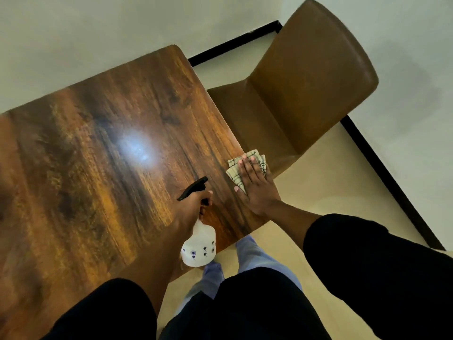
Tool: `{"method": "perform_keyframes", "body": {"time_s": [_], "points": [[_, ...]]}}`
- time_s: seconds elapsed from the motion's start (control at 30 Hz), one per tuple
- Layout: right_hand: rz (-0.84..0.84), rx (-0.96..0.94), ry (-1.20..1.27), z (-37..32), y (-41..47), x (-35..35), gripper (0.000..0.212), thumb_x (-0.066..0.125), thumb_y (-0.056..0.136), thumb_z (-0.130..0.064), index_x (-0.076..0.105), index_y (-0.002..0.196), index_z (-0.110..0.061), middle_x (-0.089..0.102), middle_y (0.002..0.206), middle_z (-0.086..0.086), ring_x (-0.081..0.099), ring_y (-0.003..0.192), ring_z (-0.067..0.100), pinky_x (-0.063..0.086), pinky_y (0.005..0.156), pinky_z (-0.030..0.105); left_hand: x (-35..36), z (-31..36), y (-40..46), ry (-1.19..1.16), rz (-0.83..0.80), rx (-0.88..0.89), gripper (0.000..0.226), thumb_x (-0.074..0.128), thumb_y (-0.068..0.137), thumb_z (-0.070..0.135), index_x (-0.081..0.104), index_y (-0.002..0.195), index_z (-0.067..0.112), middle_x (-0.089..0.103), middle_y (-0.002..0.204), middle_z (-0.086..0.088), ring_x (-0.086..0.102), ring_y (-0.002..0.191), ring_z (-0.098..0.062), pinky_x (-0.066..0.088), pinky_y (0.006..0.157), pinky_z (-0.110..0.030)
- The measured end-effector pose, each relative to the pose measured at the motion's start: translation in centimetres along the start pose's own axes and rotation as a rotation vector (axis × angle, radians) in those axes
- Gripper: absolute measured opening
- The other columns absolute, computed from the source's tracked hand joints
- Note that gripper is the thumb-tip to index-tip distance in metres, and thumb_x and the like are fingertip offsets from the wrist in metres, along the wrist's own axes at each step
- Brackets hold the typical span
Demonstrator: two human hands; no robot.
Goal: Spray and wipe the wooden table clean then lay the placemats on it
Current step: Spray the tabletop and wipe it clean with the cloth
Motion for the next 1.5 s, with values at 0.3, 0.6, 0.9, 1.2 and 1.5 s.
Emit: {"method": "perform_keyframes", "body": {"time_s": [0.3,0.6,0.9,1.2,1.5], "points": [[0.001,-0.107,0.018,-0.6,4.4,-1.8,0.075,0.015,0.108,-0.057,-0.021,0.164,-0.02,-0.028,0.171,0.002,-0.032,0.155,0.021,-0.012,0.127,0.054,0.8,2.8,1.8,-0.086,0.083,0.062,0.009,0.073,0.087,0.013,0.077,0.092,0.008,0.067,0.076,-0.016,0.049,0.051,-0.015,0.04,0.047,-0.026],[0.114,-0.1,-0.004,0.9,-2.4,-0.2,0.078,0.038,0.105,-0.05,0.008,0.168,-0.015,0.005,0.176,0.006,-0.004,0.162,0.024,0.012,0.128,0.055,1.9,2.8,2.0,-0.124,0.142,0.024,0.006,0.072,0.088,0.01,0.076,0.088,0.007,0.067,0.073,-0.012,0.051,0.054,-0.014,0.041,0.047,-0.025],[0.04,-0.144,0.032,0.1,3.8,-1.7,0.075,0.025,0.109,-0.054,-0.007,0.167,-0.017,-0.013,0.175,0.004,-0.019,0.16,0.021,0.005,0.129,0.056,1.6,2.8,2.9,-0.139,0.198,0.051,0.013,0.072,0.088,0.008,0.079,0.098,0.008,0.07,0.074,-0.014,0.052,0.052,-0.016,0.042,0.048,-0.029],[-0.045,-0.113,0.007,-2.1,16.2,-6.2,0.079,0.019,0.108,-0.055,-0.018,0.164,-0.013,-0.026,0.171,0.007,-0.026,0.158,0.024,-0.006,0.129,0.053,0.6,3.7,4.4,-0.186,0.24,0.041,0.006,0.074,0.085,0.011,0.079,0.086,0.008,0.068,0.074,-0.016,0.049,0.053,-0.018,0.04,0.047,-0.03],[0.021,-0.136,0.017,-1.4,11.0,-4.2,0.078,0.018,0.107,-0.055,-0.015,0.165,-0.013,-0.024,0.172,0.008,-0.024,0.158,0.024,-0.002,0.129,0.053,1.0,4.8,5.4,-0.205,0.23,0.068,0.013,0.074,0.088,0.01,0.079,0.099,0.008,0.068,0.073,-0.015,0.049,0.052,-0.017,0.041,0.047,-0.031]]}}
Point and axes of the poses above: each hand's wrist, its own y-axis towards the middle knuckle, its own x-axis out of the palm, z = x × y, the point moved 9 cm from there along y, towards the middle knuckle
